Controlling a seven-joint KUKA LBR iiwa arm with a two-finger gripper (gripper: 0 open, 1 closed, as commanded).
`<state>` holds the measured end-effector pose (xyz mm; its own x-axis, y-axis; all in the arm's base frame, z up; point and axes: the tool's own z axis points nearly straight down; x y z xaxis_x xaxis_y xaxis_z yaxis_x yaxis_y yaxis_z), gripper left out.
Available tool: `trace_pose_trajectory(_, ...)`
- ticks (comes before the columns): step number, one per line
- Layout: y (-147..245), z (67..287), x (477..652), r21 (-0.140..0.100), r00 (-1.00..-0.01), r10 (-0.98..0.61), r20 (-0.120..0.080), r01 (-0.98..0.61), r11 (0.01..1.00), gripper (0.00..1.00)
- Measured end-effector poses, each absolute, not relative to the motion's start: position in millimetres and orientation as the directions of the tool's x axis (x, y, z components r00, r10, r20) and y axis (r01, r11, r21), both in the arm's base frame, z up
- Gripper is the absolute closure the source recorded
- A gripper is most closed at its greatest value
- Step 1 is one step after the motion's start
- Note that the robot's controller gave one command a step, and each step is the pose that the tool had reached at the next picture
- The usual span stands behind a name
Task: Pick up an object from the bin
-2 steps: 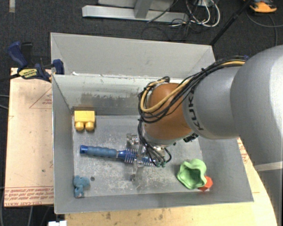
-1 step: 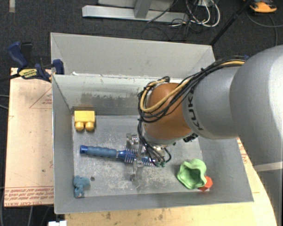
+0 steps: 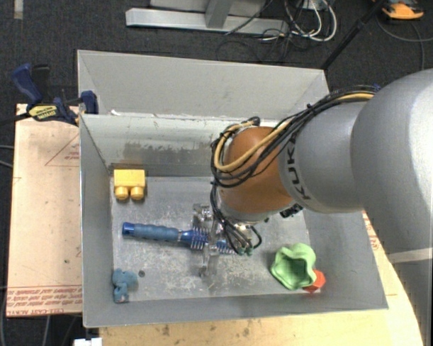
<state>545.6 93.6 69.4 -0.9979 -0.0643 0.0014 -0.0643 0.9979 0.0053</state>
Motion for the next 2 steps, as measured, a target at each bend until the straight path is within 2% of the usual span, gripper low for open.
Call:
trace_pose_trajectory(1, 93.9, 69.3, 545.9, 0.007, -0.998, -0.062, 0.001, -0.062, 0.998, 0.0)
trace_pose_trajectory(2, 93.9, 68.7, 545.5, 0.007, -0.998, -0.062, 0.002, -0.062, 0.998, 1.0)
